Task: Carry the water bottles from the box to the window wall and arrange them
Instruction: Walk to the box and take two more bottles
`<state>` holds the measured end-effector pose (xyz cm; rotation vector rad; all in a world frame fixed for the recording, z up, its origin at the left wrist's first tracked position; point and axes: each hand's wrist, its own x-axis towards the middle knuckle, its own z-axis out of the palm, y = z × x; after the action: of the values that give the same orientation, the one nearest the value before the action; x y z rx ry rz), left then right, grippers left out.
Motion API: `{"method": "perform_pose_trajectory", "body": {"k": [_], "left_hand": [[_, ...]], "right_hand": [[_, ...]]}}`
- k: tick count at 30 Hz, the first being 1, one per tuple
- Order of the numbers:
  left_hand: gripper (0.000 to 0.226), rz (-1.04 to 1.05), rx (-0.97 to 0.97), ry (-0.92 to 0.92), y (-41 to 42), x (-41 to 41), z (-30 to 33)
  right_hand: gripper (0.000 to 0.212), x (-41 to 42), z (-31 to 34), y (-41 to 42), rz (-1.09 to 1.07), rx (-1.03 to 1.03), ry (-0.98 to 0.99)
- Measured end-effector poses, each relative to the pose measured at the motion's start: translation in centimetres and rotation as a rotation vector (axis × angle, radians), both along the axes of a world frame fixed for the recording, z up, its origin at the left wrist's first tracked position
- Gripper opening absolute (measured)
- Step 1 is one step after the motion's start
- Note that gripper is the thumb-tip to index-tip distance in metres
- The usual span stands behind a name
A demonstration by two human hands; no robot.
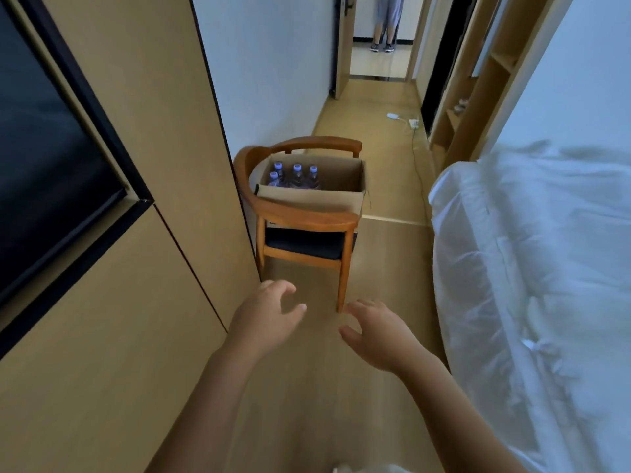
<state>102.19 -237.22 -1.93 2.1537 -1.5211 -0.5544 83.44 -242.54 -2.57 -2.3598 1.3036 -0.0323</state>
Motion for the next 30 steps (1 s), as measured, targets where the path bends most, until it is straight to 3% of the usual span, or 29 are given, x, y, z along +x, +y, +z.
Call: {"method": "perform_pose_trajectory", "body": {"k": [9,17,25,30], "left_hand": [[0.037,0.050,0.012,0.059,-14.0,5.9,-1.2],[0.037,-0.047,0.008,0.065,-28.9,13.9,-1.3],[0.040,-0.089,0.029,0.100,-38.9,19.4,-1.2],[0.040,-0.061,0.090,0.136,-42.5,21.5,-2.5]], "right_hand": [[0.027,6.2,-0.6,-14.9,0.040,0.049,-0.005],[0.020,14.4,-0.9,-28.2,-0.040,0.091,-0.077],[0.038,19.5,-1.7,-37.8,-0.163,0.081,-0.046],[0.037,22.1,-4.1,-43.9,-0.277,0.064,-0.171]]}}
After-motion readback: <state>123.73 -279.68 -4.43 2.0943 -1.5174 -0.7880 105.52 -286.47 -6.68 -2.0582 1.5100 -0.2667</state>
